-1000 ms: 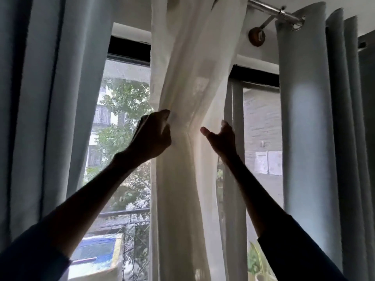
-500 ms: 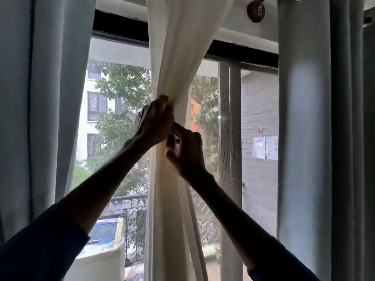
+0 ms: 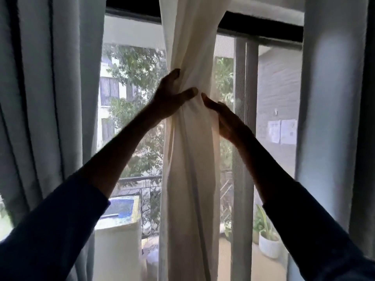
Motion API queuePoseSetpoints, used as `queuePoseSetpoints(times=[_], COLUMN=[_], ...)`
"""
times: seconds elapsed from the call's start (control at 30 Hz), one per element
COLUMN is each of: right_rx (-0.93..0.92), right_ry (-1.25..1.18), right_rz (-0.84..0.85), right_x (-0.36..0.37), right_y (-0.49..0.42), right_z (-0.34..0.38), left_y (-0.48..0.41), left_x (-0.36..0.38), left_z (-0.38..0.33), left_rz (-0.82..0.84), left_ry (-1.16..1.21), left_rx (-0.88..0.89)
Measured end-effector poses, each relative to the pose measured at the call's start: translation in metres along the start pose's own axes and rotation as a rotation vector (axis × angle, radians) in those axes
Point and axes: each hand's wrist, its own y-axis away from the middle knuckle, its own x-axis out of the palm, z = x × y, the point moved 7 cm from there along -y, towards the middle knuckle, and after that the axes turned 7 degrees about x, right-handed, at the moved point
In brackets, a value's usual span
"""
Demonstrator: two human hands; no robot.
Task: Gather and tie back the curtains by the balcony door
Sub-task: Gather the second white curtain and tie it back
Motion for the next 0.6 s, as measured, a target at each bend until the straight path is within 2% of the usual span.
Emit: queuePoseSetpoints(times=[0.07, 0.2, 0.27, 0.37, 0.47, 0.6], right_rx=[-0.042, -0.088, -0.089, -0.044, -0.006, 0.125], right_ry=[-0.001, 0.164, 0.28, 0.448, 0.596, 0.745], right_rz=[-0.055, -0.271, -0.396, -0.476, -0.479, -0.374], right_x=[0.0, -0.008, -0.012, -0.012, -0.007, 0.021], right_y=[0.007, 0.036, 0.056, 0.085, 0.122, 0.18], right_z=[-0.008, -0.037, -0.063, -0.112, -0.16, -0.229], left_y=[0.012, 0.064, 0.094, 0.142, 0.192, 0.252], left_x=[0.002, 0.012, 0.027, 0.052, 0.073, 0.105], left_z=[0.005, -0.001, 0.003, 0.015, 0.01, 0.019], left_rz=[-0.006, -0.06, -0.068, -0.096, -0.101, -0.07], left_ry=[-0.057, -0.28, -0.306, -0.299, -0.21, -0.181], left_rx=[0.044, 0.16, 0.147, 0.086, 0.12, 0.109])
